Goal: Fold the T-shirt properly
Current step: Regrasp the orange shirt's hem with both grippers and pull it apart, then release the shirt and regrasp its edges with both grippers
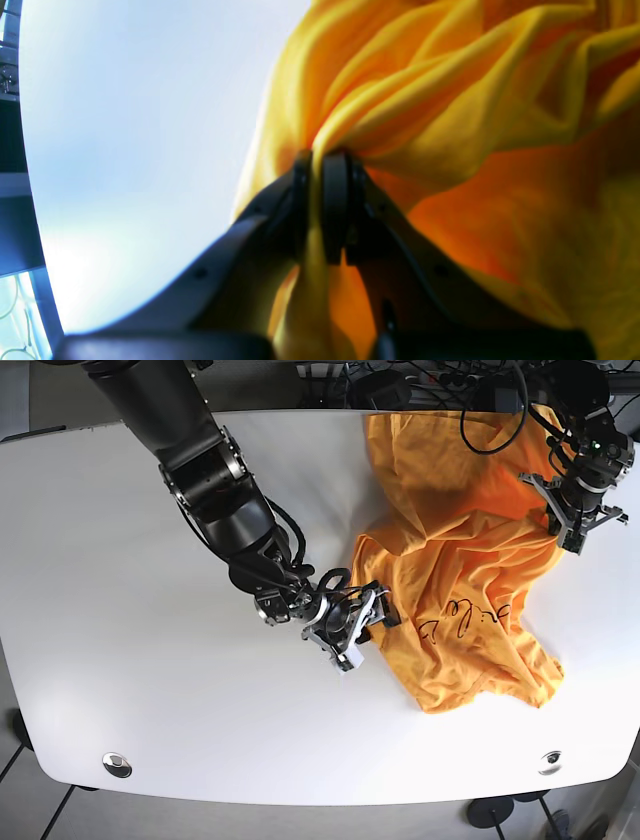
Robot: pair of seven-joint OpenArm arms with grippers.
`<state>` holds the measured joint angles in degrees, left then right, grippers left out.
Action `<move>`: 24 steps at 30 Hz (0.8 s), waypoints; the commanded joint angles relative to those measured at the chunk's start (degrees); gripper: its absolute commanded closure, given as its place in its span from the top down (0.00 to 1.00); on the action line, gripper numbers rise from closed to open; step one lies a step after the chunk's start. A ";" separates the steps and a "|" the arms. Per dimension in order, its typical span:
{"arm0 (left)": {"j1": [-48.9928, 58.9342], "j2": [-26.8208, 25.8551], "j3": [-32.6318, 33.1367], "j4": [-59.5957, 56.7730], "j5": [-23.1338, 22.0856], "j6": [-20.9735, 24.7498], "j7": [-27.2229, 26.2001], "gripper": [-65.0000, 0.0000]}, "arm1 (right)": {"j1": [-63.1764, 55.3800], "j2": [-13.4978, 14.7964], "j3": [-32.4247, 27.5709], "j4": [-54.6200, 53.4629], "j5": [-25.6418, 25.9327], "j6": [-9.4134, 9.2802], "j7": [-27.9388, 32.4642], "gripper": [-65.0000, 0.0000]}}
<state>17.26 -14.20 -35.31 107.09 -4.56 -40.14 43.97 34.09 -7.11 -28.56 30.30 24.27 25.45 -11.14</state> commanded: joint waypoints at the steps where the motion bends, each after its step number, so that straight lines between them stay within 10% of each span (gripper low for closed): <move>1: -0.51 -0.88 -0.34 1.09 -0.41 0.14 -1.02 0.00 | 0.86 -0.23 0.03 0.42 -0.14 -0.18 -1.66 0.21; 3: -2.53 -0.97 -0.34 0.74 -0.32 0.14 -0.67 0.00 | 0.86 0.04 0.12 0.68 0.04 -0.18 -1.66 0.03; 15: -20.46 -3.43 3.00 0.38 0.12 0.14 11.64 0.01 | -28.24 13.22 31.24 49.12 -0.05 -0.27 -23.98 0.03; 24: -24.07 -3.34 13.55 -8.32 -0.32 0.14 13.05 0.03 | -57.87 13.40 40.47 72.07 0.04 0.26 -24.95 0.04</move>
<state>-5.39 -15.73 -20.88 97.84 -7.62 -41.50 57.58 -24.16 5.54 11.29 101.21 25.76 26.63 -36.29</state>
